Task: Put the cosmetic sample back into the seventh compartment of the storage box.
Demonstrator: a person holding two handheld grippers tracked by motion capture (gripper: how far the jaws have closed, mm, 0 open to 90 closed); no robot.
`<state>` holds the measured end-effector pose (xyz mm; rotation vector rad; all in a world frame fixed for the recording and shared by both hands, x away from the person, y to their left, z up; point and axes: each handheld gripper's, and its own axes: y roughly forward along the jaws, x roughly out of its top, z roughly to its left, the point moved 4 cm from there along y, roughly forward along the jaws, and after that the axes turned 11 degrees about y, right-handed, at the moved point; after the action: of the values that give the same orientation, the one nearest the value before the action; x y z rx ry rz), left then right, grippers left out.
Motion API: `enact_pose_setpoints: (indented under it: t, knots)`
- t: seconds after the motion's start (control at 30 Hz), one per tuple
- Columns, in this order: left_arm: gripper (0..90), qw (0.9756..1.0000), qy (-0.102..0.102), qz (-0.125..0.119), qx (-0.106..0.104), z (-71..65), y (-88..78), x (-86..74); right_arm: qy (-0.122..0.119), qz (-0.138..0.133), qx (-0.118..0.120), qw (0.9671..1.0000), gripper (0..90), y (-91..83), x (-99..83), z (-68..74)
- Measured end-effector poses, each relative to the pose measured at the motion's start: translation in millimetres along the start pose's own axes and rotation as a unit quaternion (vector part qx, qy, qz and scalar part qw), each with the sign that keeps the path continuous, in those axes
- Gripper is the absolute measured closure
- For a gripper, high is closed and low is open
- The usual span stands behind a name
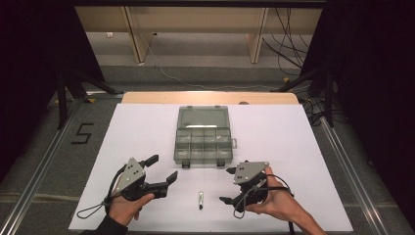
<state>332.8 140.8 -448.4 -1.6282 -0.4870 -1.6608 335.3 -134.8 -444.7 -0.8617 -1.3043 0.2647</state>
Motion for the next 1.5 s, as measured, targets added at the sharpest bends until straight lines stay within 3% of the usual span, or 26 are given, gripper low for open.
enact_pose_setpoints:
  t: [0.4,0.63,1.03,1.43,1.5]
  knots:
    - [15.9,1.0000,0.001,0.000,-0.001,0.4,-0.3,0.0,-0.042,0.050,0.022,0.9976,17.6,25.3,18.7,8.3]
    - [15.9,1.0000,0.002,0.001,-0.001,0.8,-0.3,-0.1,-0.063,0.082,0.038,0.9939,17.9,41.7,26.1,11.7]
    - [15.9,1.0000,0.002,0.000,-0.001,0.5,-0.3,0.2,-0.066,0.112,0.057,0.9899,17.9,59.6,29.5,12.3]
    - [15.9,1.0000,0.002,-0.001,-0.001,0.6,-0.6,0.4,-0.080,0.161,0.070,0.9813,18.1,81.3,27.3,18.7]
    - [15.9,1.0000,0.000,-0.002,-0.001,0.7,-0.6,0.6,-0.091,0.165,0.071,0.9795,18.2,85.2,26.8,18.1]
